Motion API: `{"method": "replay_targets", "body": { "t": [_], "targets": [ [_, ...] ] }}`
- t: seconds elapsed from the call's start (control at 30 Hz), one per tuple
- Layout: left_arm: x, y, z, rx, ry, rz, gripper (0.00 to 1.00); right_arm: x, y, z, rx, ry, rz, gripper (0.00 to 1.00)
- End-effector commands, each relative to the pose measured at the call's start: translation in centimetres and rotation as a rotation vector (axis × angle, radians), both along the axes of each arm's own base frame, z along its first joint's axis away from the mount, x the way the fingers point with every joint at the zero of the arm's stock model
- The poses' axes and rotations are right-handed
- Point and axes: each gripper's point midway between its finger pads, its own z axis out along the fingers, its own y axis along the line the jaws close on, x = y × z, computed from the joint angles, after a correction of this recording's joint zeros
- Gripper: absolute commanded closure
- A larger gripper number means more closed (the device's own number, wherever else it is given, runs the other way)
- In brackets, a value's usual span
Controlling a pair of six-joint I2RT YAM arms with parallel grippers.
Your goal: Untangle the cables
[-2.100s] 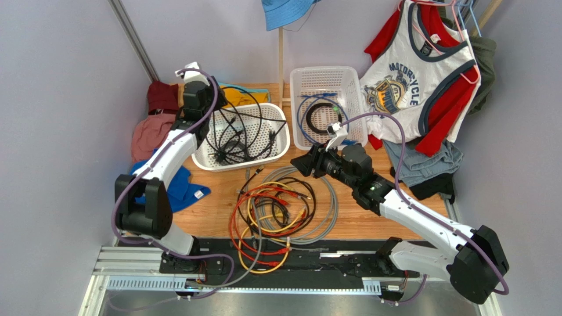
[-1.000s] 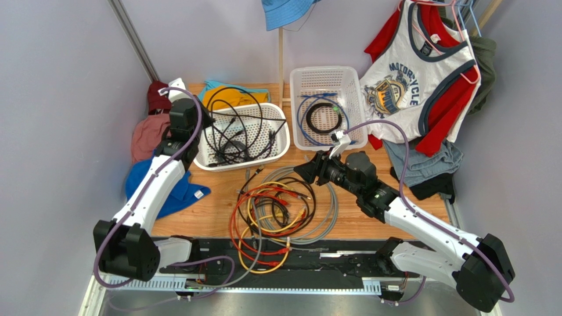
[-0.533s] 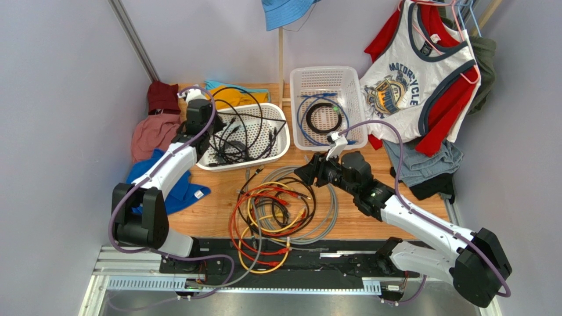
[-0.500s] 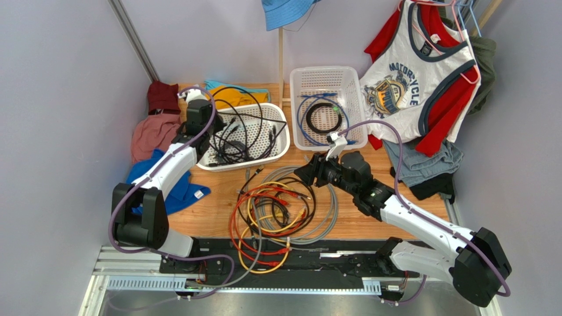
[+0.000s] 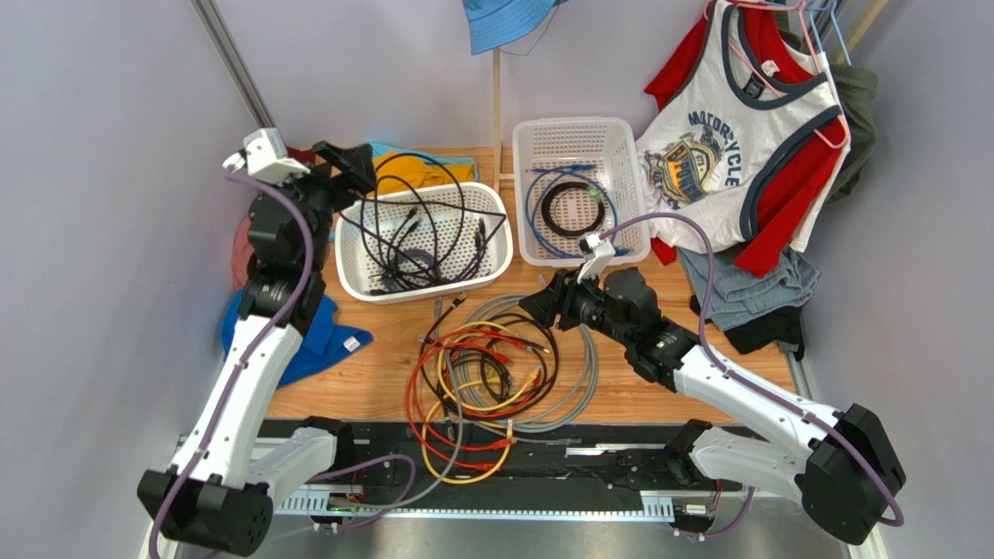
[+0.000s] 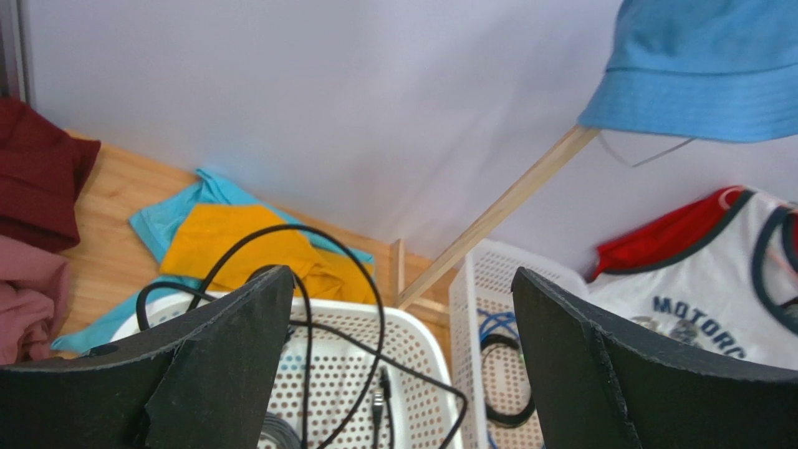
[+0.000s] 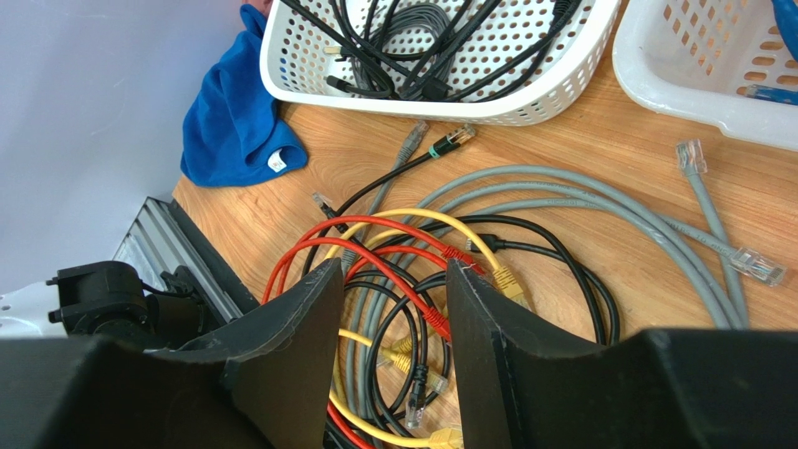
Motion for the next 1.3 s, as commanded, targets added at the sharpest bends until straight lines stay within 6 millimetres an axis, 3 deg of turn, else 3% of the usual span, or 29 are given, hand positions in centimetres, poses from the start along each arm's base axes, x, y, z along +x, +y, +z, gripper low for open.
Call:
{"method": "replay_targets", "body": {
  "t": [0.0,0.03,0.1,0.13,0.17,0.27,0.43,0.5,0.53,0.57,0.63,0.73,0.83,0.93,1.0,1.03,1.1,1.13,1.27],
  "targets": [
    [-1.1,0.3,-3.6,-0.077,0.086,0.008,0.06,-0.4,0.3,2.3,0.076,-0.041,0.012,0.52],
    [-1.3,0.4,-4.3,-0.097,0.099,0.012,0.17,-0.5,0.2,2.7,0.081,-0.047,0.012,0.52],
    [-2.3,1.1,-8.4,-0.126,0.253,0.066,0.44,-0.6,0.0,2.7,0.078,-0.048,0.006,0.52],
    [-2.7,1.8,-9.5,-0.145,0.302,0.11,0.84,-0.8,-0.2,3.0,0.085,-0.053,0.005,0.52],
    [-3.1,2.9,-11.0,-0.159,0.343,0.185,1.0,-0.8,-0.3,3.2,0.085,-0.058,0.002,0.52],
    [-3.5,4.1,-14.4,-0.184,0.42,0.274,1.0,-1.1,-0.6,3.4,0.085,-0.063,0.002,0.52],
    [-1.7,4.6,-16.7,-0.148,0.536,0.343,1.0,-1.3,-1.2,3.2,0.069,-0.063,-0.01,0.52],
    [0.3,4.1,-17.6,-0.13,0.592,0.345,1.0,-1.5,-1.4,3.2,0.063,-0.062,-0.012,0.52],
    [1.2,3.8,-17.0,-0.136,0.589,0.336,1.0,-1.5,-1.5,3.3,0.061,-0.065,-0.012,0.52],
    [2.2,3.4,-18.5,-0.128,0.626,0.329,1.0,-1.6,-1.6,3.4,0.06,-0.066,-0.011,0.52],
    [4.3,2.2,-17.8,-0.135,0.6,0.278,1.0,-1.8,-1.8,3.5,0.053,-0.069,-0.011,0.52],
    [7.5,0.3,-21.0,-0.125,0.676,0.213,1.0,-1.9,-2.3,3.6,0.039,-0.08,-0.02,0.52],
    [9.3,-1.3,-23.7,-0.107,0.729,0.18,1.0,-1.8,-2.5,3.4,0.022,-0.091,-0.026,0.52],
    [9.8,-2.0,-25.2,-0.11,0.746,0.166,1.0,-1.5,-2.5,3.0,0.002,-0.092,-0.032,0.52],
    [9.6,-1.5,-24.3,-0.088,0.726,0.18,1.0,-1.4,-2.6,2.4,-0.026,-0.077,-0.035,0.52],
    [9.3,-0.7,-22.5,-0.073,0.687,0.207,1.0,-1.4,-2.6,2.4,-0.028,-0.077,-0.034,0.52],
    [8.0,0.6,-21.0,-0.022,0.685,0.244,1.0,-1.3,-2.4,2.4,-0.023,-0.077,-0.034,0.52],
    [7.2,1.4,-19.0,-0.013,0.649,0.274,1.0,-1.2,-2.4,2.3,-0.021,-0.074,-0.034,0.52],
    [2.9,3.6,-18.0,0.044,0.678,0.331,0.97,-1.1,-1.8,2.8,0.015,-0.076,-0.022,0.52]
  ]
}}
